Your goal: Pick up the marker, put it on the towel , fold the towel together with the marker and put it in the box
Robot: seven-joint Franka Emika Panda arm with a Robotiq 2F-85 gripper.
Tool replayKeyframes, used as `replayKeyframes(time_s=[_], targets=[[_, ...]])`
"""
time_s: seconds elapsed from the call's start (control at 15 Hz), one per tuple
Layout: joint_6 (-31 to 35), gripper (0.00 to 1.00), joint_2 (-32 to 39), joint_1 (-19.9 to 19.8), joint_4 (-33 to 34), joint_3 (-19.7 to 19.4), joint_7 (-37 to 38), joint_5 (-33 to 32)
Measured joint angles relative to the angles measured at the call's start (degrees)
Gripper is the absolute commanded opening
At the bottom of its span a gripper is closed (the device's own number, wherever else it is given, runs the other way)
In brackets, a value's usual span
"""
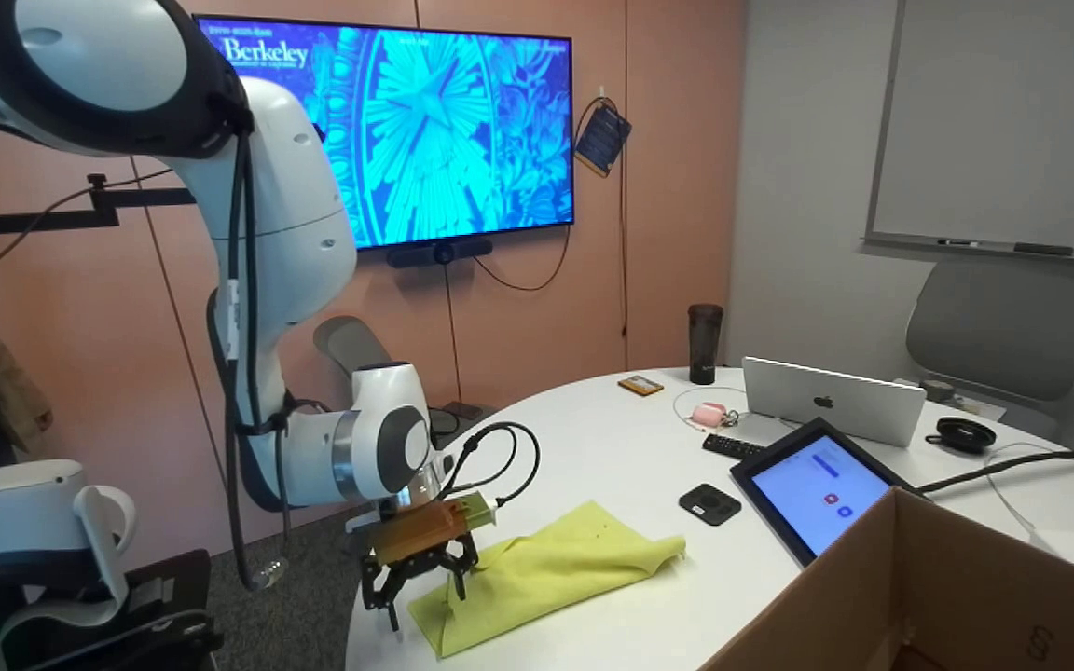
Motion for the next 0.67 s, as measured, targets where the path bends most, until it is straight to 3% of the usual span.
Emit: replayKeyframes(time_s=[0.47,0.53,0.67], targets=[[6.3,1.0,4.1,-0.4,1.6,-2.8,5.5,-1.7],[7.1,0.82,4.6,0.0,1.8,-3.5,6.1,-1.7],[8.5,0.68,5.6,1.0,2.3,-4.8,7.4,-1.7]])
